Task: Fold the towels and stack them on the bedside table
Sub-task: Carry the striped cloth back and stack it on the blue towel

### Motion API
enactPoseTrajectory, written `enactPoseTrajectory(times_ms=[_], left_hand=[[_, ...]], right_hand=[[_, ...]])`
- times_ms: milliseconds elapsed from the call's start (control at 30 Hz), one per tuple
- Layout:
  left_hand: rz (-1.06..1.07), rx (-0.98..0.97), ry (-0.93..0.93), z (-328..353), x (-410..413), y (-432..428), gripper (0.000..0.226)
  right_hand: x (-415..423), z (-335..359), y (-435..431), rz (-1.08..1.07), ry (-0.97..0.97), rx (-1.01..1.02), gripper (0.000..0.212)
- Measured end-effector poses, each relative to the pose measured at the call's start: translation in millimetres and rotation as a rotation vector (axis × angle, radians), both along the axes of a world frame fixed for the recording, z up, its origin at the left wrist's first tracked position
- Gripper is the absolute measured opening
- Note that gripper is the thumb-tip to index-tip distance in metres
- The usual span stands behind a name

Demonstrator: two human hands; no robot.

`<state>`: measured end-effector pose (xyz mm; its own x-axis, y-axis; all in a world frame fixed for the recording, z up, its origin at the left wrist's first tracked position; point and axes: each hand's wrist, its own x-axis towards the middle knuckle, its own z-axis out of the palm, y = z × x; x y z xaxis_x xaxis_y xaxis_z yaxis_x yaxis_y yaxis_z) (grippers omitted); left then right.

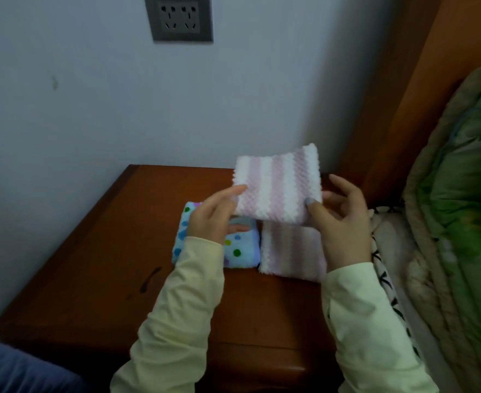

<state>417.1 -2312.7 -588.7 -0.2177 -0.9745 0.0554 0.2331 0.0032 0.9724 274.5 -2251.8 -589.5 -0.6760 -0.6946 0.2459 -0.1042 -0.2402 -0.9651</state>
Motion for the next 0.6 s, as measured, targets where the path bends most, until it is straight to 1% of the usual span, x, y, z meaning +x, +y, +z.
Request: enactPoseTrajectory(times_ms=[33, 100, 200, 267, 333, 433, 533, 600], left_hand=[[0.093, -0.02, -0.058, 0, 8, -2, 0.019], [0.222, -0.077, -0.183, -5, 24, -5, 0.02], [0.308, -0.031, -0.296, -17, 46, -8, 0.018], [0.33, 0.046, -0.362, -26, 56, -10, 0.016], [0.322, 0.075, -0.415, -33, 61, -9, 0.016], [0.321, -0.002, -0.472, -36, 62, -9, 0.02], [0.344, -0.113, -0.473, -30, 63, -9, 0.02], [0.335, -0.13, -0.505, -30, 64, -9, 0.021]], right_hand=[[9, -2, -5, 0.047, -0.017, 0.006, 0.045], [25, -9, -14, 0.125, -0.018, 0.074, 0.047], [43, -25, -20, 0.202, 0.04, 0.221, 0.049], [48, -33, -21, 0.234, 0.061, 0.295, 0.048], [51, -37, -20, 0.25, 0.095, 0.344, 0.047], [52, -36, -21, 0.245, 0.136, 0.368, 0.045], [53, -35, -22, 0.243, 0.156, 0.308, 0.045], [53, -38, -22, 0.229, 0.211, 0.319, 0.042]])
